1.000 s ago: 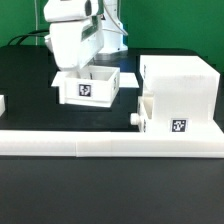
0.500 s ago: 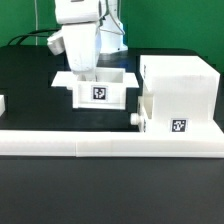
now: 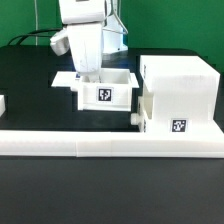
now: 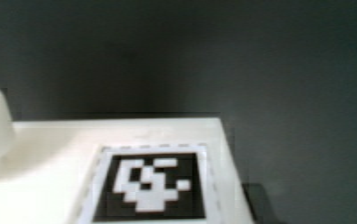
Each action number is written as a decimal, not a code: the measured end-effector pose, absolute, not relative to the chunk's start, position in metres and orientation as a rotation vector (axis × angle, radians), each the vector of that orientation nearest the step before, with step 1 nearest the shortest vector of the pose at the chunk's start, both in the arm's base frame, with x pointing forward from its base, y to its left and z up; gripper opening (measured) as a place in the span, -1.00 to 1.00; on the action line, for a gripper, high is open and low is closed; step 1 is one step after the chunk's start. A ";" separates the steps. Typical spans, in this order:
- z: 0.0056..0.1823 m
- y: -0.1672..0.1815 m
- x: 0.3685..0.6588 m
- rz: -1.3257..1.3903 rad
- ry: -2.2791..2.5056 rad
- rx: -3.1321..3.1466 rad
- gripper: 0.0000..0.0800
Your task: Assemble drawer
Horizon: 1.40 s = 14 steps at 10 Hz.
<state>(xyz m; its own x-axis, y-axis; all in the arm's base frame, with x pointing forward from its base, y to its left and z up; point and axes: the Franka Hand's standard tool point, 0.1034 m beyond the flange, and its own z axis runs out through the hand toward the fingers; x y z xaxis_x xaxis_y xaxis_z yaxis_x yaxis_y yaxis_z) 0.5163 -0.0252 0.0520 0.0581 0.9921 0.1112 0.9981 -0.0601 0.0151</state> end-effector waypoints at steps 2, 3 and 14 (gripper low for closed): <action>0.054 -0.018 0.532 -0.149 -2.105 -2.239 -0.89; 0.057 -0.017 0.539 -0.152 -2.095 -2.250 -0.89; 0.053 0.000 0.539 -0.176 -2.077 -2.278 -0.89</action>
Offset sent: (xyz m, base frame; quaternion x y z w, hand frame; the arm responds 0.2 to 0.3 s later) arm 0.0291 0.0077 0.0136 -0.0012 -0.0122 0.0230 0.9997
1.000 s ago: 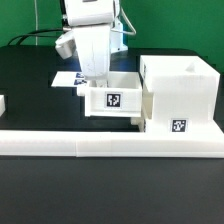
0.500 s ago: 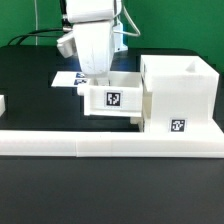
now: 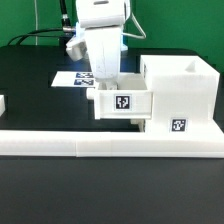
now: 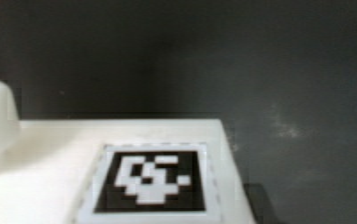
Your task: Assemble drawer
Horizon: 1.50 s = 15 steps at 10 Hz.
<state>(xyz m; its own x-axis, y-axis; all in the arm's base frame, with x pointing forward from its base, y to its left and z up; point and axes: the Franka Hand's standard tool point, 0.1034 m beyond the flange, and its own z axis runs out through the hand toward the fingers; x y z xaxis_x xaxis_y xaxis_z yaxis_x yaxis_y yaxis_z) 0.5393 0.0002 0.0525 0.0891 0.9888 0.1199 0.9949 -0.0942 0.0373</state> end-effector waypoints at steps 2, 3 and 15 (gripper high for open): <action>0.052 -0.001 0.539 -0.176 -2.076 -2.280 -0.89; 0.051 0.001 0.539 -0.174 -2.077 -2.275 -0.89; 0.051 0.003 0.538 -0.125 -2.041 -2.292 -0.89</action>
Offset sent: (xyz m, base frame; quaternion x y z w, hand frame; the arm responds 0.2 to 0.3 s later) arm -0.0049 0.0109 -0.0136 0.0245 -0.0328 -0.0471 0.9980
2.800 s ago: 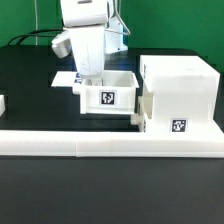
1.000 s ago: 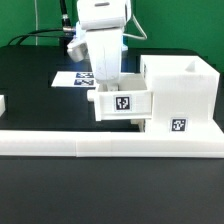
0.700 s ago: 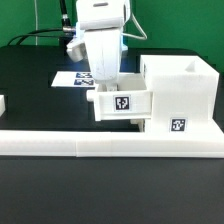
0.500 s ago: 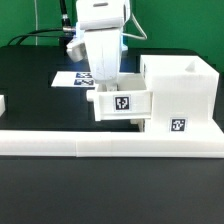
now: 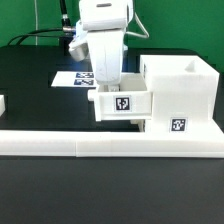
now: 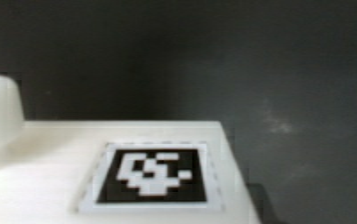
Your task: Assemble drawer
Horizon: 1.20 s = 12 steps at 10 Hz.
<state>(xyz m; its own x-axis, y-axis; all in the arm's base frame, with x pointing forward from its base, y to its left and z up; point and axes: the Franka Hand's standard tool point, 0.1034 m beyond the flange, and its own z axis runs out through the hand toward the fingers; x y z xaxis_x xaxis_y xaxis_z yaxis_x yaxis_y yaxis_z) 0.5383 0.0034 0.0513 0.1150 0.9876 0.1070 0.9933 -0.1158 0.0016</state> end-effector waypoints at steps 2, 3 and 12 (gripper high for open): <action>0.051 0.002 0.538 -0.125 -2.038 -2.294 -0.89; 0.051 0.002 0.538 -0.125 -2.038 -2.294 -0.89; 0.048 0.001 0.539 -0.164 -2.075 -2.297 -0.89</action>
Offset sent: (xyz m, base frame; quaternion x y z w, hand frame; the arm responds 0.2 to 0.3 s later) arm 0.0039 0.0119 -0.0011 -0.0246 -0.0097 -0.0325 0.9991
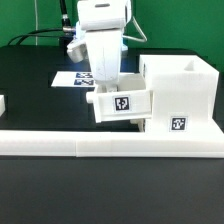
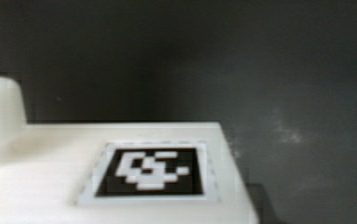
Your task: Assemble drawer
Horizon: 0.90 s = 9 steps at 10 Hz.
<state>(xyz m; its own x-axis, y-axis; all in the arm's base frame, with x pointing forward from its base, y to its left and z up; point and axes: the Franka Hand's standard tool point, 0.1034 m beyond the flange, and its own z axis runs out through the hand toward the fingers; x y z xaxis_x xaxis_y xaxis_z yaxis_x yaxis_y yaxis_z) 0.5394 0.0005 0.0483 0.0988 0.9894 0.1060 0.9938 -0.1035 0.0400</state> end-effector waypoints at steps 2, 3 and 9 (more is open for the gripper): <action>0.048 0.002 0.539 -0.158 -2.082 -2.290 -0.89; 0.049 0.003 0.539 -0.132 -2.096 -2.276 -0.89; 0.048 0.005 0.544 -0.131 -2.123 -2.315 -0.88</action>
Offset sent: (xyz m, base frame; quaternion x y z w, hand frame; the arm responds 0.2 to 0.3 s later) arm -0.0062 0.0164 0.0050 -0.0537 0.0179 -0.0178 0.9982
